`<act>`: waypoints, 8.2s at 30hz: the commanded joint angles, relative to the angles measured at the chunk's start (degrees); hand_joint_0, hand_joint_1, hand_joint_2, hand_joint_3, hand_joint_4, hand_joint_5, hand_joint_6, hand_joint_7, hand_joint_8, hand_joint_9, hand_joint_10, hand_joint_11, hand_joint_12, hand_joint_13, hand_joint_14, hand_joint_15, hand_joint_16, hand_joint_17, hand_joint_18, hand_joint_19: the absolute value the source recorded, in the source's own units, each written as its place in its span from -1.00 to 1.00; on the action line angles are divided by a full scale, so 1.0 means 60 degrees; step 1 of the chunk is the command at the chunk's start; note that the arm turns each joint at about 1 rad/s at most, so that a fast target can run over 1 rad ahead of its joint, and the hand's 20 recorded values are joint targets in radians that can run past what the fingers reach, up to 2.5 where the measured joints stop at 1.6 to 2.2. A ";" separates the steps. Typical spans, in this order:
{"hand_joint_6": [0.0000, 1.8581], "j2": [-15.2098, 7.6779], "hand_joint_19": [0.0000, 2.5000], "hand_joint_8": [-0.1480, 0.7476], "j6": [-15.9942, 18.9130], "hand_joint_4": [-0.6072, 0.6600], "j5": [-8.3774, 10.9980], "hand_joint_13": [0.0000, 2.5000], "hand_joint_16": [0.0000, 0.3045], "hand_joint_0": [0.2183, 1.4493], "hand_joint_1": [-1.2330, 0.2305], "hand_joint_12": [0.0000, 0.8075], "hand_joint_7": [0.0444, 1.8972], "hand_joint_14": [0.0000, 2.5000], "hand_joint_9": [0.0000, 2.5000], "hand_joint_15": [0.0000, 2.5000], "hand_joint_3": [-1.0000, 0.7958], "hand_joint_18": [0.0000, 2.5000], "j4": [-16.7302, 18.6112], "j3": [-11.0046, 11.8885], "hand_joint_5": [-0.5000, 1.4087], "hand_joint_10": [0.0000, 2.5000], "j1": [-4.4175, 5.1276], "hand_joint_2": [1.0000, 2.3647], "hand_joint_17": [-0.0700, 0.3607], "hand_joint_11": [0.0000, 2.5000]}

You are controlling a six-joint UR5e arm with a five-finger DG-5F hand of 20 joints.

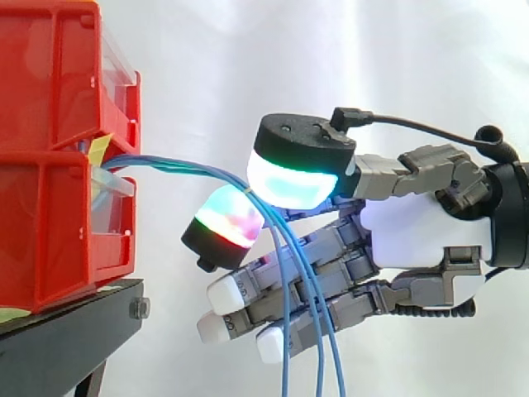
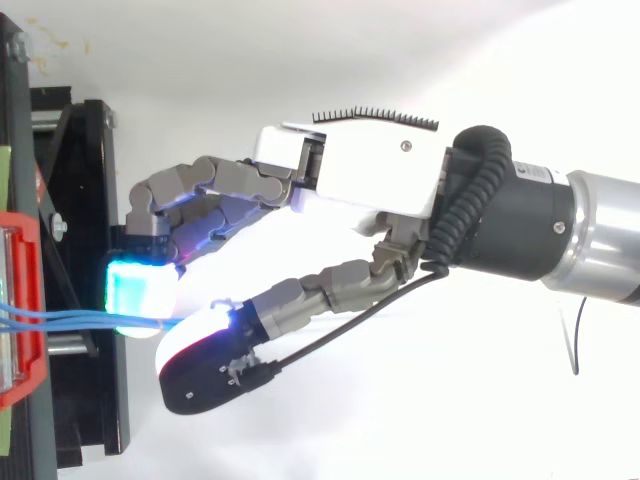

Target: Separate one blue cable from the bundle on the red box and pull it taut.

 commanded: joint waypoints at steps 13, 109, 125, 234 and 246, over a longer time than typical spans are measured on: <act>-0.13 -0.0001 -0.62 0.13 0.0000 0.37 0.0003 -0.62 -0.68 -0.37 -0.30 -0.11 0.28 -1.00 -0.37 -0.84 -0.31 -0.49 0.0000 0.0000 -0.62 -0.99 0.0001 -0.99 -0.17 -0.67; -0.17 0.0014 -0.68 -0.24 0.0117 0.18 0.0003 -0.72 -0.68 -0.09 -0.61 -0.12 0.15 -1.00 -0.71 -0.87 -0.07 -0.59 -0.0029 0.0000 -0.75 -0.99 0.0015 -0.97 -0.16 -0.77; -0.24 0.0014 -0.70 -0.23 0.0161 0.16 -0.0012 -0.76 -0.68 -0.05 -0.64 -0.15 0.18 -1.00 -0.75 -0.89 -0.16 -0.62 -0.0029 0.0014 -0.74 -1.00 0.0015 -0.97 -0.16 -0.81; -0.23 0.0014 -0.69 -0.10 0.0191 0.14 0.0032 -0.77 -0.66 -0.17 -0.62 -0.12 0.19 -1.00 -0.73 -0.88 0.20 -0.62 -0.0132 0.0000 -0.72 -0.99 0.0045 -0.97 -0.14 -0.77; -0.33 -0.0001 -0.66 0.00 0.0337 0.26 0.0003 -0.72 -0.67 -0.33 -0.38 -0.10 0.30 -1.00 -0.60 -0.88 -0.11 -0.59 -0.0147 0.0000 -0.66 -0.99 0.0030 -0.97 -0.16 -0.76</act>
